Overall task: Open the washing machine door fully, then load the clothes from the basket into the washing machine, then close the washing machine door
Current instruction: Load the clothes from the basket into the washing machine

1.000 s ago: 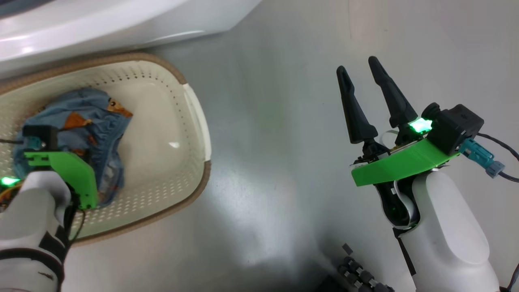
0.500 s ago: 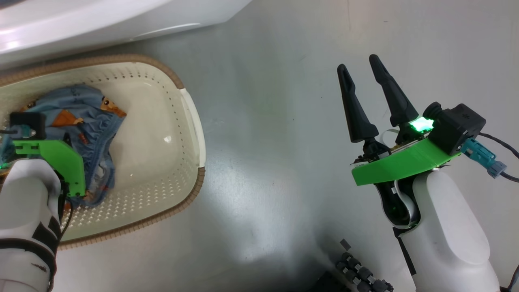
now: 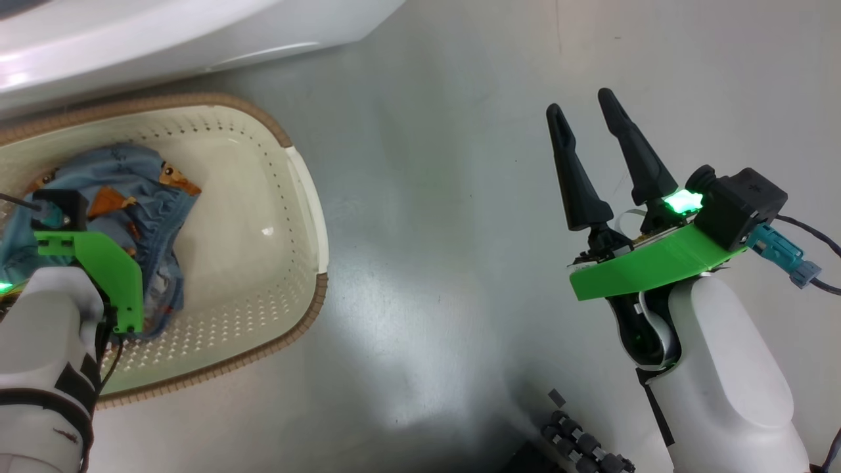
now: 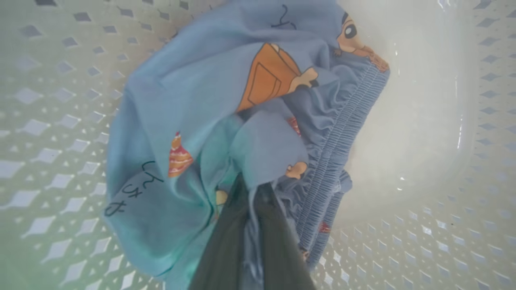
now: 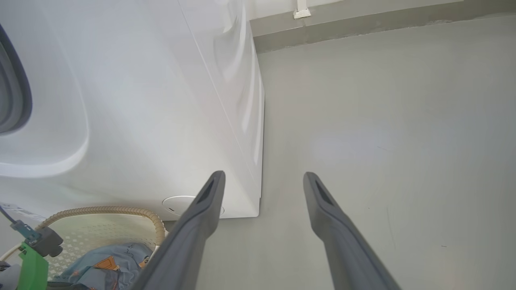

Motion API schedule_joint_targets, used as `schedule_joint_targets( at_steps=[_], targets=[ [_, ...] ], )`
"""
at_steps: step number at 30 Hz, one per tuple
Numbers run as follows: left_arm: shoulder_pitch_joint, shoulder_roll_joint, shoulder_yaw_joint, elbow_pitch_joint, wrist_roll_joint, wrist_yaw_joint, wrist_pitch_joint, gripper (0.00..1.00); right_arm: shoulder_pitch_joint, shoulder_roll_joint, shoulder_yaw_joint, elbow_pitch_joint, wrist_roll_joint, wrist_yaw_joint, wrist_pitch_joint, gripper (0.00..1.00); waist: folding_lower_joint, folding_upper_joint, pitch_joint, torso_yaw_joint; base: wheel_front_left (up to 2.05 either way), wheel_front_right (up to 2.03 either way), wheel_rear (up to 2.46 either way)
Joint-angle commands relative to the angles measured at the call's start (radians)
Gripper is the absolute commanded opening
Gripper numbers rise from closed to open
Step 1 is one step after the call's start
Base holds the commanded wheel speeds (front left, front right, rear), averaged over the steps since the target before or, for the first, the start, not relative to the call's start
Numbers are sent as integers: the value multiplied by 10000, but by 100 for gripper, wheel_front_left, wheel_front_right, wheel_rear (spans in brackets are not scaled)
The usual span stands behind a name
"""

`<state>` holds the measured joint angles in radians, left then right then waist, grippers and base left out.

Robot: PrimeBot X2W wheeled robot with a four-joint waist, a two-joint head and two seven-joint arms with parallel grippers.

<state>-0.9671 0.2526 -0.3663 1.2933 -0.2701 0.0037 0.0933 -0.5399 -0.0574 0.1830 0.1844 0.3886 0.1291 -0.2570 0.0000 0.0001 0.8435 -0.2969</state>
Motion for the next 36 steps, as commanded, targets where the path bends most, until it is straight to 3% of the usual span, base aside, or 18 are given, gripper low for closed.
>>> schedule_joint_targets(
  at_steps=[1, 10, 23, 28, 36],
  targets=[
    [319, 321, 124, -35, -80, -29, -109, 0, 160, 71, 180, -195, 185, 16, -48, 100, 0, -1, -38, 3, 0, 0, 0],
    [353, 122, 177, -32, -414, -552, -613, 0, 210, 72, 147, -153, 193, 16, -48, 100, 0, -1, -352, 74, 0, 0, 0],
    [621, -461, 222, -526, -1129, -1294, -2549, 0, 470, 72, 41, 2, 63, 16, -48, 100, 0, -1, -1290, 481, 0, 0, 0],
    [1077, -617, -49, -1341, -1448, -1337, -3302, 0, 670, 72, -46, 103, -60, 16, -48, 100, 0, -1, -1758, 642, 0, 0, 0],
    [2174, -400, -506, -3446, -2404, -1342, -3537, 0, 965, -90, -193, 178, -131, 16, -48, 100, 0, -1, -2354, 927, 0, 0, 0]
  ],
)
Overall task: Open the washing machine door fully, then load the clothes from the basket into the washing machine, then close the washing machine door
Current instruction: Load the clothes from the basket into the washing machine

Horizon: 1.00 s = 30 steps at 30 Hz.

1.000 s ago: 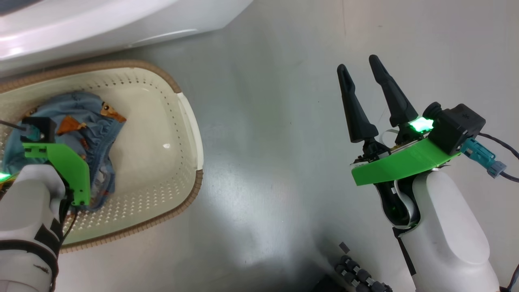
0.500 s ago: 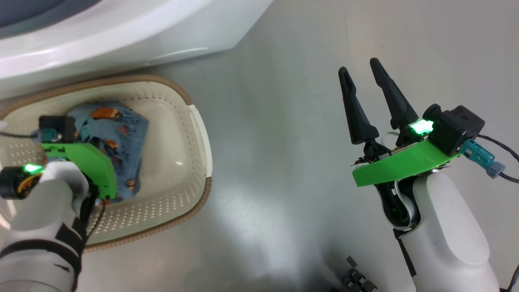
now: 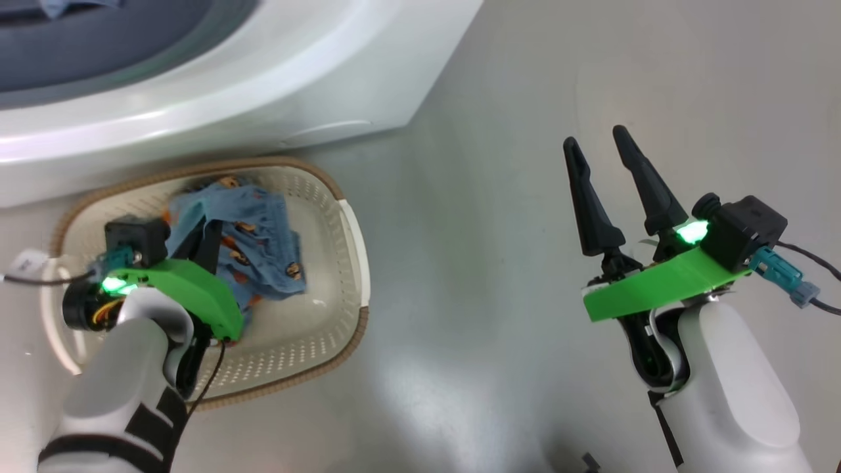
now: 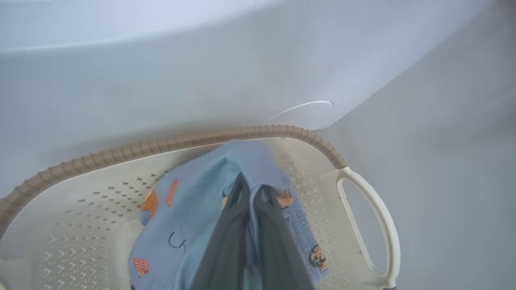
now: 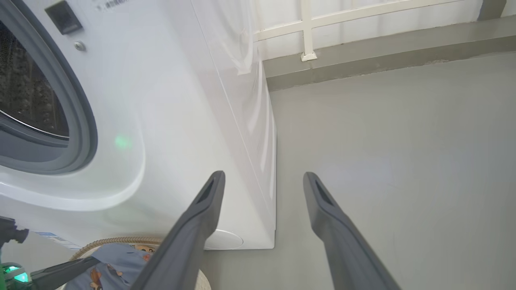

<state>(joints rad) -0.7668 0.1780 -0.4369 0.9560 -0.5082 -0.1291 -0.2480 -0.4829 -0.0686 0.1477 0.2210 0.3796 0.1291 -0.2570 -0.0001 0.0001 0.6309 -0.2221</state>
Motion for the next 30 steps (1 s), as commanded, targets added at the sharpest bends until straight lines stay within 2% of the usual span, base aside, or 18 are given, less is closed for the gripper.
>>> schedule_joint_targets(
  at_steps=[1, 6, 11, 26, 30],
  targets=[
    [319, 410, 225, -452, -136, -13, -128, 0, 432, 1, 153, -184, -46, 16, -48, 100, 1, -1, -306, 223, 0, 0, 0],
    [1195, 648, 651, -2291, -327, -14, -134, 0, 586, -106, 138, -135, -64, 16, -48, 100, 1, -1, -662, 416, 0, 0, 0],
    [2032, 646, 1053, -3699, -262, -6, -135, 0, 684, -217, 137, -63, -50, 16, -48, 100, 1, -1, -1001, 557, 0, 0, 0],
    [3842, 401, 1791, -6879, -96, 376, -137, 0, 1044, -380, 122, 151, -1, 16, -48, 100, 1, -1, -2202, 851, 0, 0, 0],
    [4185, 325, 1926, -7496, -49, 366, -137, 0, 1160, -408, 156, 188, 14, 16, -48, 100, 1, -1, -2527, 923, 0, 0, 0]
  ],
)
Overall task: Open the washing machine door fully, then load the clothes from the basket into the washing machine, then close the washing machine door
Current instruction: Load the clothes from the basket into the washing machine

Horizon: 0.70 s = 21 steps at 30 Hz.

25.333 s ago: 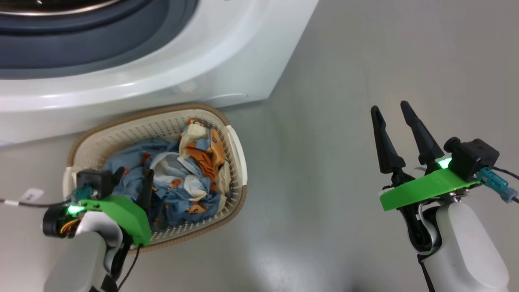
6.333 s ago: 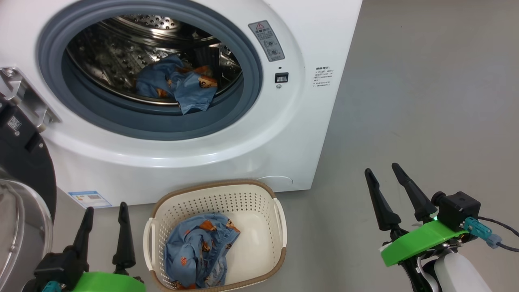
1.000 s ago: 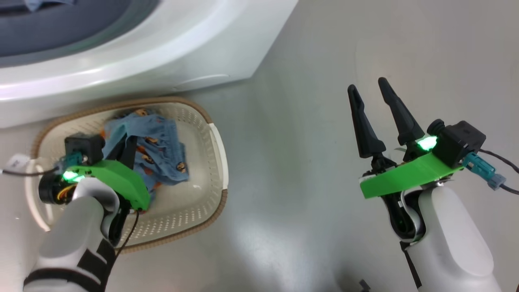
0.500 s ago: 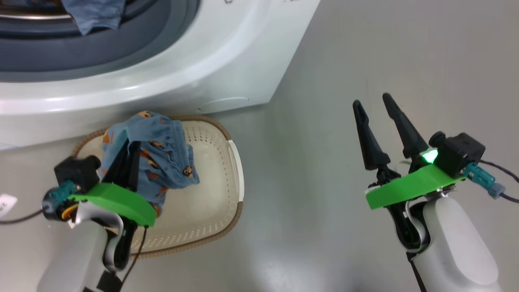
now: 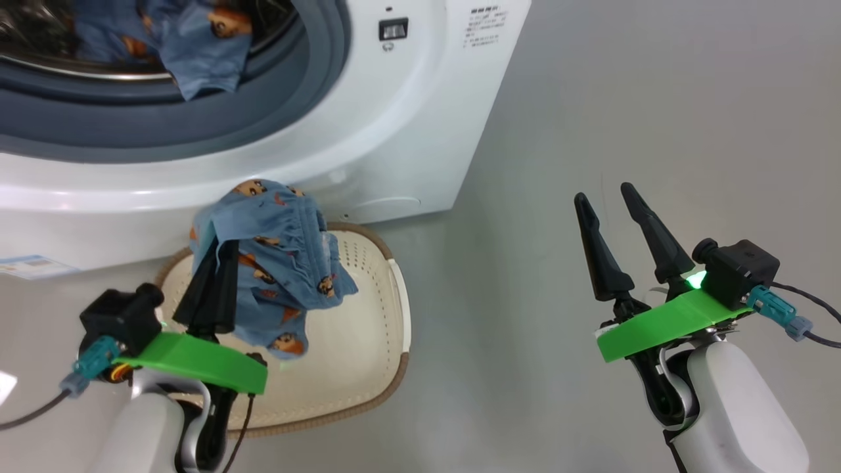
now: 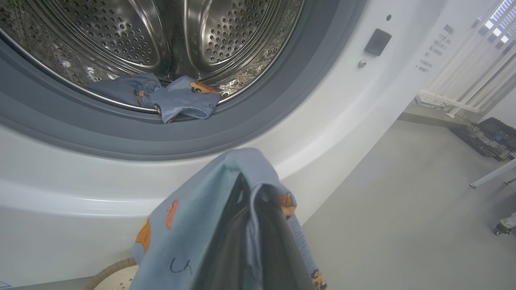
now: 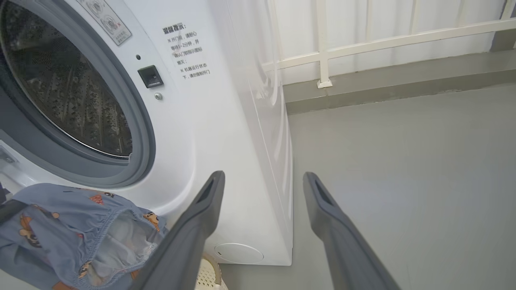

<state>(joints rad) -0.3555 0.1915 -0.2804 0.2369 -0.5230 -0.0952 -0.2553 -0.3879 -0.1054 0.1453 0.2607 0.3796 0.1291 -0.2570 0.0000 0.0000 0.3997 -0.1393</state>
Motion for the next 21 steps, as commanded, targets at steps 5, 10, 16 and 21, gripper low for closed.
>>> schedule_joint_targets(
  at_steps=[5, 10, 16, 21],
  targets=[
    [448, 89, 574, -892, 207, 98, -64, 0, 369, -114, 213, -120, 85, 16, -48, 100, 0, 0, -683, 175, 0, 0, 0],
    [873, -136, 820, -1130, 226, 211, -64, 0, 559, -202, 233, -34, 138, 16, -48, 100, 0, 0, -1267, 262, 0, 0, 0],
    [1313, -389, 1080, -1152, 359, 249, -64, 0, 826, -383, 272, 22, 141, 16, -48, 100, 0, 0, -1957, 393, 0, 0, 0],
    [1550, -512, 1282, -1193, 468, 264, -64, 0, 973, -494, 301, -121, 99, 16, -48, 100, 0, 0, -2305, 482, 0, 0, 0]
  ],
)
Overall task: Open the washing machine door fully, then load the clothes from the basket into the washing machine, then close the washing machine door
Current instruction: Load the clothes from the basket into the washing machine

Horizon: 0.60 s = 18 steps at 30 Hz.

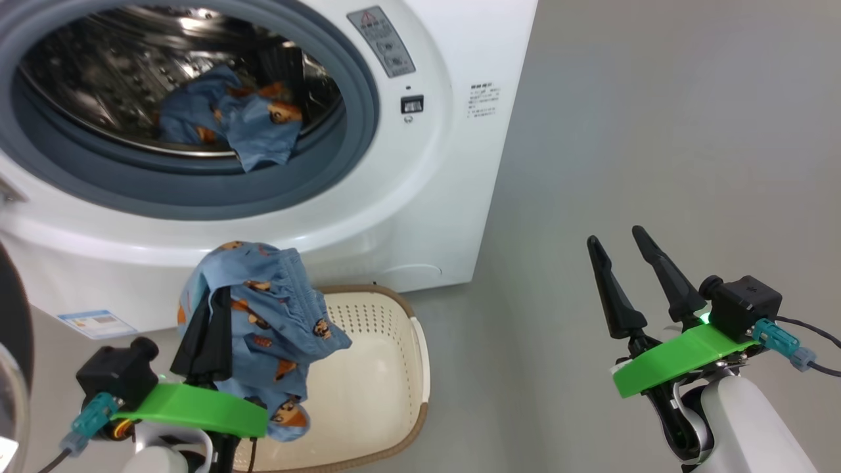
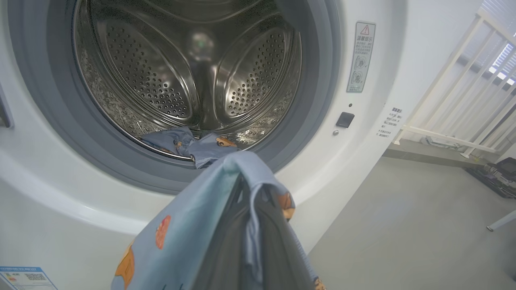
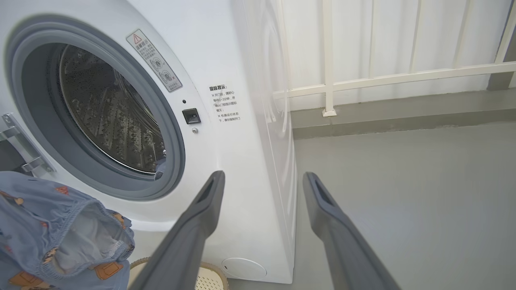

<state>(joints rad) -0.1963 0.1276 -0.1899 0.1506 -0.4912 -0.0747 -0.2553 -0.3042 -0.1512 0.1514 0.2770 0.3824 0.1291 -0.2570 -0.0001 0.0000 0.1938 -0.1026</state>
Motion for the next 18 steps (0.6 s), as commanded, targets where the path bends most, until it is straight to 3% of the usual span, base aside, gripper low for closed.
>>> schedule_joint_targets(
  at_steps=[1, 18],
  targets=[
    [-7, 100, 412, -342, 167, 56, -64, 0, 161, -45, 244, -312, 64, 16, -48, 100, 1, 0, -302, 133, 0, 0, 0],
    [420, -312, 997, -750, 530, -72, -64, 0, 543, -16, 232, -569, 43, 16, -48, 100, 1, 0, -787, 279, 0, 0, 0]
  ],
)
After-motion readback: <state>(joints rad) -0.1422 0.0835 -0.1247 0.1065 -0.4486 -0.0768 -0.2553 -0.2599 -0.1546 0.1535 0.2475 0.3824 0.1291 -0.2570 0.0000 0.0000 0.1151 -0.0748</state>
